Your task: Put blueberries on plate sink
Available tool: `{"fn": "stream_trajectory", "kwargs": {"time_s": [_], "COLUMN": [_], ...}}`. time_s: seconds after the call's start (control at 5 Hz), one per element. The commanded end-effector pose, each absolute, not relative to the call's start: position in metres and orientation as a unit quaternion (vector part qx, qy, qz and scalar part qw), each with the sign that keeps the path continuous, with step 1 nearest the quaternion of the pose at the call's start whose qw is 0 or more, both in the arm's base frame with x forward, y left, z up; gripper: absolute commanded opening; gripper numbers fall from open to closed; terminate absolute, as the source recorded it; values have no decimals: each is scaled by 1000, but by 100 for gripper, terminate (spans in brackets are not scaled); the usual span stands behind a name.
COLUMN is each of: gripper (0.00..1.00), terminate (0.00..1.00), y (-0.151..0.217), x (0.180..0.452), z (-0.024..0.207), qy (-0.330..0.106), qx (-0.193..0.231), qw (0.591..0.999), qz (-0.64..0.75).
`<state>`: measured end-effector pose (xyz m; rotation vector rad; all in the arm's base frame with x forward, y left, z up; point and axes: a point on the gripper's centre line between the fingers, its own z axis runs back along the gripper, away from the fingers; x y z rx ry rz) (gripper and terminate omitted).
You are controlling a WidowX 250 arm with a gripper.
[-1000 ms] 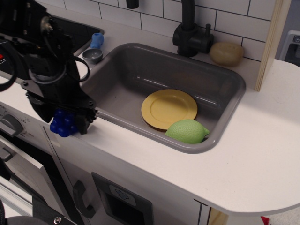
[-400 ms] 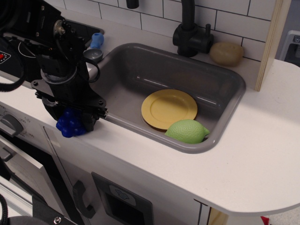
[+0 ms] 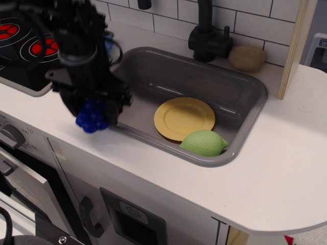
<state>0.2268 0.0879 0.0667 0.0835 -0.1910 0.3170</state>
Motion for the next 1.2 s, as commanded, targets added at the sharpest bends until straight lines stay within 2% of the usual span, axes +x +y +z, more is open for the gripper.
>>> {"fn": "stream_trajectory", "kwargs": {"time_s": [0.0, 0.2, 0.6, 1.0], "gripper": [0, 0, 0, 0], "terminate": [0, 0, 0, 0], "y": [87, 82, 56, 35], "x": [279, 305, 335, 351], "z": [88, 80, 57, 29], "qy": [-114, -144, -178, -159], "qx": [37, 43, 29, 28], "qw": [969, 961, 951, 953], "qz": [214, 233, 252, 257]}}
